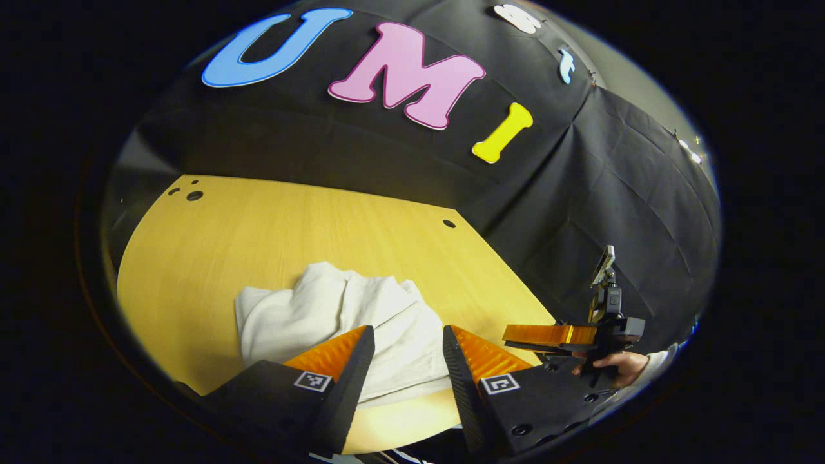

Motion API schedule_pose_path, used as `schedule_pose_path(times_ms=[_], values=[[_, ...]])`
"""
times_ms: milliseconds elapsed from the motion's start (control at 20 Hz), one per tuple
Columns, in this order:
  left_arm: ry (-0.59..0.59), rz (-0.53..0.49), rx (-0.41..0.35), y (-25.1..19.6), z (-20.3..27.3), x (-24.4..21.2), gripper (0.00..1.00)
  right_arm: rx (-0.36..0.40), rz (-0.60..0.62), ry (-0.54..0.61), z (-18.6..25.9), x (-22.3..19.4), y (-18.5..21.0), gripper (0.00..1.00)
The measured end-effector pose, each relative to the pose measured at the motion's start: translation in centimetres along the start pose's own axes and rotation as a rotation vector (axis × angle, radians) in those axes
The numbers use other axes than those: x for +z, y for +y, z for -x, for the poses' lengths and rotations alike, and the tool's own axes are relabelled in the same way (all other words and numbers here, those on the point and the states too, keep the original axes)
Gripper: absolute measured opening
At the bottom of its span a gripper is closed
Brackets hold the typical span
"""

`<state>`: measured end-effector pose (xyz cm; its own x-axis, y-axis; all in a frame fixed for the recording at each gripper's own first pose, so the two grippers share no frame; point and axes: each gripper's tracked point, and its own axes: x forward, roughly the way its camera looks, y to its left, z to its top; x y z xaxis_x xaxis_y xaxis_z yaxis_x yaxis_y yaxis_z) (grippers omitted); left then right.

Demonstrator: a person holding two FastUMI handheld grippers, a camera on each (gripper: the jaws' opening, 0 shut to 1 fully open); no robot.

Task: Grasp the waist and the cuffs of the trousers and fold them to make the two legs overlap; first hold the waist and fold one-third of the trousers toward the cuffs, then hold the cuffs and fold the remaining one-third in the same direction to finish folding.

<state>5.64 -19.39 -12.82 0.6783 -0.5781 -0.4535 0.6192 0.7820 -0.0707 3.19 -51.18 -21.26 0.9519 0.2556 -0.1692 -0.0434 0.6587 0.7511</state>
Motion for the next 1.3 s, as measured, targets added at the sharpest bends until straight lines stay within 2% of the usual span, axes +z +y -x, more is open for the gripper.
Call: schedule_pose_path(times_ms=[200,400,700,850,1050,1300], values=[[0.018,0.068,0.028,2.2,1.7,-1.6,0.7,0.023,0.034,0.013,-0.1,-0.2,1.2,0.75],[0.02,0.125,0.077,4.4,4.3,-2.4,0.69,0.076,0.083,0.022,0.3,-0.5,4.4,0.76],[-0.069,0.193,0.188,7.6,9.5,-0.4,0.69,0.144,0.132,0.001,1.9,0.8,10.2,0.76],[-0.123,0.223,0.244,8.8,11.5,0.9,0.69,0.143,0.237,-0.058,3.6,2.1,12.4,0.76],[-0.152,0.232,0.266,7.6,13.0,1.0,0.7,0.096,0.471,-0.155,5.9,2.9,14.1,0.76],[-0.141,0.241,0.279,6.2,12.5,-0.2,0.7,0.076,0.683,-0.156,5.6,1.0,15.1,0.76]])
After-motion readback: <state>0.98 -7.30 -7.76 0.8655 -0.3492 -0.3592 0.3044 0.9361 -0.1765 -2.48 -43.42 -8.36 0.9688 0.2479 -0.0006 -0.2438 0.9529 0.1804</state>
